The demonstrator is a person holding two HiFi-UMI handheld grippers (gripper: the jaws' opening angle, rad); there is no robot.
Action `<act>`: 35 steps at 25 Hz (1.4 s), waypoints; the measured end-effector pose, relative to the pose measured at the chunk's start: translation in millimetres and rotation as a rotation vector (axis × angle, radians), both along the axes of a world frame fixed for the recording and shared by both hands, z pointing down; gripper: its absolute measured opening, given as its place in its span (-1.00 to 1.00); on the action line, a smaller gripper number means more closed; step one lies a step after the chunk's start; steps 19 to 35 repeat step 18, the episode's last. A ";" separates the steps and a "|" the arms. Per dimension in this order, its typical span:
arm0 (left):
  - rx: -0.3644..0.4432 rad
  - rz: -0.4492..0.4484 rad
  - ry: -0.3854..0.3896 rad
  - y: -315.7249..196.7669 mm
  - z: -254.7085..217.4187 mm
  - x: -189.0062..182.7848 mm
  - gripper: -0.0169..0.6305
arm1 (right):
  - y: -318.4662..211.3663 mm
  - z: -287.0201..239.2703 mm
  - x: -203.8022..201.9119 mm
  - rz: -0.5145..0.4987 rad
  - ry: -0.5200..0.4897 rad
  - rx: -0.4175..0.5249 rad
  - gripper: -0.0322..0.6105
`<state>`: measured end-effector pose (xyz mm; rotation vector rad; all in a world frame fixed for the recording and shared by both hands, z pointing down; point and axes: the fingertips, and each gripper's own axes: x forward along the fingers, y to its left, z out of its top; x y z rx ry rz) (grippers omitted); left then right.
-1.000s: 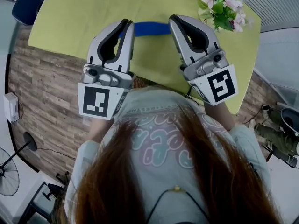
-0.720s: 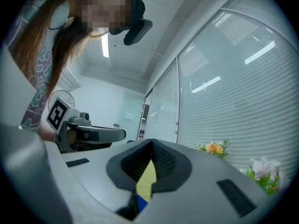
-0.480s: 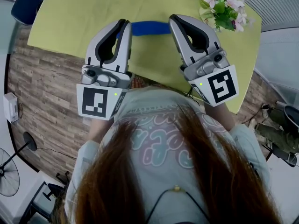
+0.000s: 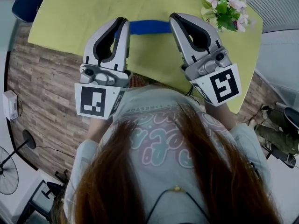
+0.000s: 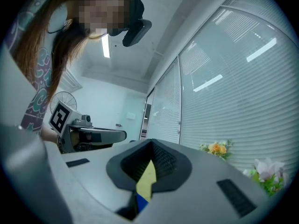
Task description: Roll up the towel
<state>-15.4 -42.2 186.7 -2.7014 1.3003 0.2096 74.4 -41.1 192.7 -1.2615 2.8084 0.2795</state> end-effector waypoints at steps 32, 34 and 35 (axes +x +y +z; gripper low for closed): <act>-0.004 -0.074 -0.008 -3.9 0.9 -20.5 -0.86 | 2.0 -0.9 -0.5 -0.014 -0.001 0.006 -0.89; -0.004 -0.074 -0.008 -3.9 0.9 -20.5 -0.86 | 2.0 -0.9 -0.5 -0.014 -0.001 0.006 -0.89; -0.004 -0.074 -0.008 -3.9 0.9 -20.5 -0.86 | 2.0 -0.9 -0.5 -0.014 -0.001 0.006 -0.89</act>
